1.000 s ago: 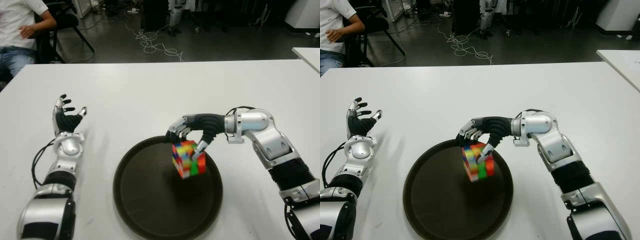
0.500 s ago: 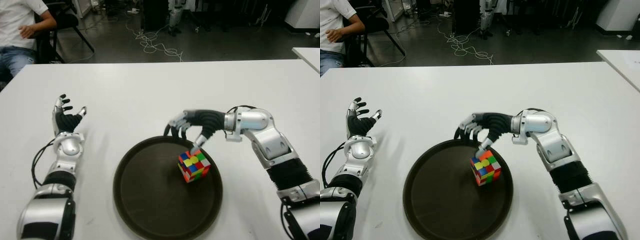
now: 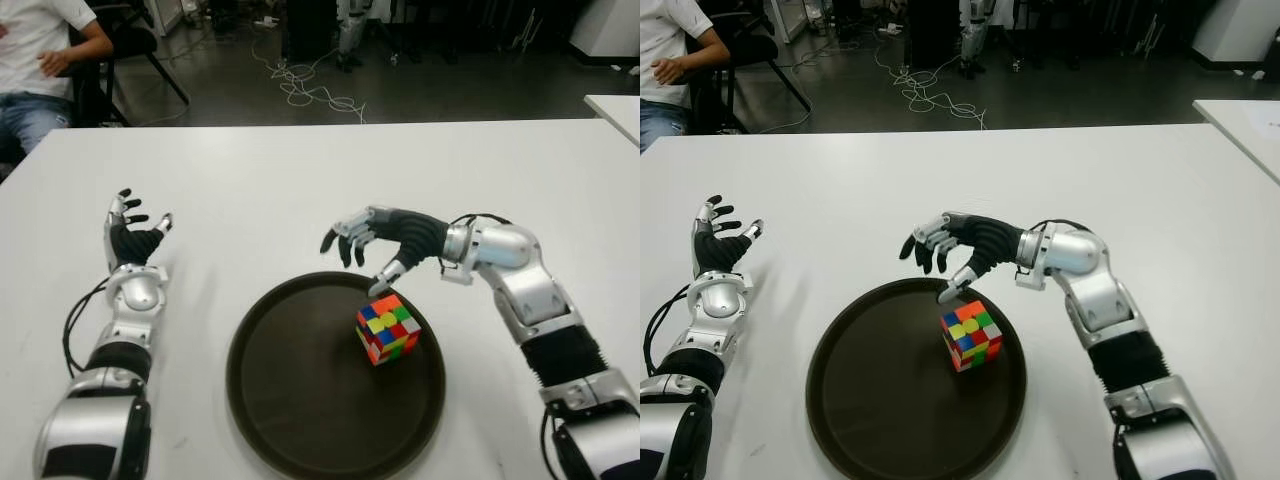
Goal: Pick up the Rubik's Cube and put it in the plate
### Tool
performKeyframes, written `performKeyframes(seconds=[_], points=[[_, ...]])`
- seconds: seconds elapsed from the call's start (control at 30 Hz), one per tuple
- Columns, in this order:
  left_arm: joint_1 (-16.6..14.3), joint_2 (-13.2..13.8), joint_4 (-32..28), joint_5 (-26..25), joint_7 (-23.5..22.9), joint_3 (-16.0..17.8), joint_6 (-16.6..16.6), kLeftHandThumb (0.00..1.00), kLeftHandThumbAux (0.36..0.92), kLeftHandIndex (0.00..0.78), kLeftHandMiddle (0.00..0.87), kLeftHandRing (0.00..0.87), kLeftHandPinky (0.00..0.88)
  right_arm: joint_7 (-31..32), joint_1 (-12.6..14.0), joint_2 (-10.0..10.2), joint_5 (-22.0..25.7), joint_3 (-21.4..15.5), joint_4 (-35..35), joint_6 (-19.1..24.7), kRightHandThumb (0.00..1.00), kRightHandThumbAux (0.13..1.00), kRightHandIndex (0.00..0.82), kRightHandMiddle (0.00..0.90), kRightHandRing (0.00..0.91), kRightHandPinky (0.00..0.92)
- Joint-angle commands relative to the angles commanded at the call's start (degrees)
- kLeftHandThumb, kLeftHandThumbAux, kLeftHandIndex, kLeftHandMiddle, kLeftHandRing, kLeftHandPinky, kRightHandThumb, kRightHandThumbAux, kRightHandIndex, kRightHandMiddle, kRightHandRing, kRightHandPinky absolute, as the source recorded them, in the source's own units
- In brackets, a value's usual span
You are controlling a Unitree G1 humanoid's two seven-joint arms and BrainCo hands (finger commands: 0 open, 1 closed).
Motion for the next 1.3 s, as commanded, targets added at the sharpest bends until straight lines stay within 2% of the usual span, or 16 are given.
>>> performKeyframes(seconds=[0.03, 0.13, 0.37, 0.47, 0.57, 0.6, 0.7, 0.77, 0.87, 0.97, 1.17, 1.3], points=[[0.01, -0.01, -0.01, -0.01, 0.0, 0.02, -0.01, 0.11, 0.778, 0.128, 0.23, 0.29, 0.399, -0.12, -0.07, 0.01, -0.19, 0.0, 0.27, -0.78, 0.0, 0.776, 0.417, 0.452, 0.47, 0.4], [0.02, -0.08, -0.04, -0.11, -0.07, 0.1, -0.02, 0.115, 0.776, 0.125, 0.228, 0.294, 0.403, -0.81, -0.03, 0.22, -0.48, -0.12, 0.87, -3.06, 0.0, 0.776, 0.346, 0.376, 0.385, 0.338], [0.04, -0.2, 0.05, -0.25, -0.15, 0.23, -0.38, 0.117, 0.774, 0.135, 0.238, 0.306, 0.416, -4.74, 0.73, 2.25, 0.2, -1.82, 3.09, -6.02, 0.0, 0.816, 0.235, 0.275, 0.262, 0.23], [0.01, -0.23, 0.14, -0.05, 0.12, 0.12, -0.41, 0.118, 0.773, 0.135, 0.238, 0.309, 0.425, -7.59, -1.03, 3.43, -0.33, -3.32, 7.19, -8.27, 0.0, 0.824, 0.211, 0.254, 0.238, 0.207], [-0.01, -0.23, 0.19, 0.02, 0.16, 0.07, -0.37, 0.118, 0.773, 0.136, 0.242, 0.32, 0.446, -9.15, -1.89, 3.73, -0.86, -3.96, 9.38, -9.79, 0.0, 0.827, 0.178, 0.227, 0.208, 0.185], [-0.04, -0.22, 0.17, 0.04, 0.2, 0.07, -0.3, 0.118, 0.773, 0.136, 0.242, 0.323, 0.45, -11.33, -3.12, 3.51, -1.23, -5.44, 12.32, -11.95, 0.0, 0.828, 0.172, 0.222, 0.203, 0.181], [-0.09, -0.18, 0.14, 0.05, 0.2, 0.06, -0.06, 0.115, 0.762, 0.126, 0.221, 0.282, 0.38, -15.7, -5.63, 3.2, -1.98, -8.28, 18.4, -16.53, 0.0, 0.841, 0.12, 0.158, 0.144, 0.137], [-0.11, -0.15, 0.16, 0.04, 0.14, 0.06, 0.09, 0.106, 0.756, 0.12, 0.208, 0.261, 0.355, -17.16, -6.59, 3.26, -2.29, -9.09, 20.84, -18.49, 0.0, 0.858, 0.086, 0.115, 0.099, 0.092], [-0.13, -0.03, 0.26, 0.14, 0.01, -0.03, 0.43, 0.103, 0.757, 0.119, 0.205, 0.253, 0.341, -22.28, -8.89, 2.5, -2.32, -12.56, 28.13, -22.99, 0.0, 0.875, 0.036, 0.047, 0.038, 0.035], [-0.14, 0.06, 0.36, 0.18, -0.06, -0.07, 0.4, 0.107, 0.763, 0.125, 0.218, 0.274, 0.369, -26.91, -11.26, 2.16, -3.03, -14.45, 35.23, -25.66, 0.0, 0.875, 0.011, 0.015, 0.012, 0.011], [-0.29, 0.21, 0.6, 0.39, 0.11, -0.17, 0.44, 0.112, 0.764, 0.13, 0.23, 0.301, 0.407, -40.52, -16.04, 1.76, -6.22, -16.36, 47.82, -26.46, 0.0, 0.873, 0.001, 0.001, 0.001, 0.001], [-0.37, 0.33, 0.7, 0.41, 0.06, -0.14, 0.59, 0.133, 0.76, 0.13, 0.227, 0.295, 0.407, -47.47, -17.0, 0.71, -7.96, -16.9, 52.33, -26.38, 0.0, 0.869, 0.0, 0.0, 0.0, 0.0]])
